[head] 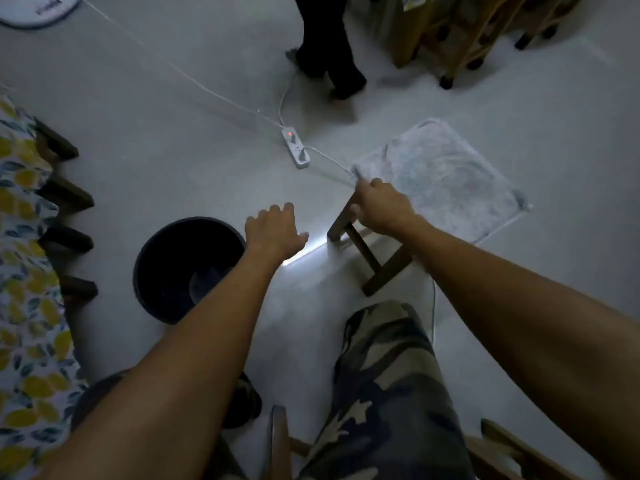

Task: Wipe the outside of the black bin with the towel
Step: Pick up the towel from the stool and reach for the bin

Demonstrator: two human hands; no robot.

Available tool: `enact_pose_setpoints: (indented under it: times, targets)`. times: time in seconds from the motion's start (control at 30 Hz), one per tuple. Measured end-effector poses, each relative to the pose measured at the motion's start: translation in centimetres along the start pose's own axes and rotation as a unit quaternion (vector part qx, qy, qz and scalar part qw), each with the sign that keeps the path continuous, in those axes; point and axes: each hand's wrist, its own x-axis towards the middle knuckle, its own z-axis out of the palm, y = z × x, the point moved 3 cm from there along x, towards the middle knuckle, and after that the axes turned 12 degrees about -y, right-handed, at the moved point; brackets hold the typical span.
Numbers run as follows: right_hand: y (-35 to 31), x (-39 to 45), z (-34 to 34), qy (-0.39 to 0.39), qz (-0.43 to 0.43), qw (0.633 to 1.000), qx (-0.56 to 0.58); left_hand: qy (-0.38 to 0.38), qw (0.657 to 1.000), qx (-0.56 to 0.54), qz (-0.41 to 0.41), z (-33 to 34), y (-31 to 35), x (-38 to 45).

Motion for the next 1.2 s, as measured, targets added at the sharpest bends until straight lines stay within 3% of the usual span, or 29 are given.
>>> enact_pose_setpoints:
  times: [0.17, 0.27, 0.4, 0.6, 0.9, 1.2]
  targets:
    - [4.8, -1.1, -1.2, 0.112, 0.093, 0.989, 0.011, 0.001, 1.0, 0.018, -0.006, 0.7, 0.0, -0.9]
    - [8.3, -1.3, -1.1, 0.102, 0.18, 0.976, 0.067, -0.011, 1.0, 0.017, -0.014, 1.9, -0.8, -0.6]
    - [12.4, -1.4, 0.6, 0.016, 0.291, 0.941, 0.172, -0.035, 0.999, 0.015, -0.03, 4.4, -2.0, 0.2]
    - [12.5, -0.6, 3.2, 0.078, 0.294, 0.945, 0.124, -0.094, 0.994, 0.0, -0.054, 8.5, -3.2, 1.3]
    - [8.3, -1.2, 4.2, 0.178, 0.28, 0.938, 0.098, -0.072, 0.997, 0.013, -0.026, 7.8, -2.1, 0.9]
    - [5.4, -4.5, 2.5, 0.15, 0.166, 0.973, 0.058, -0.039, 0.999, 0.008, -0.025, 6.0, -1.9, -2.1]
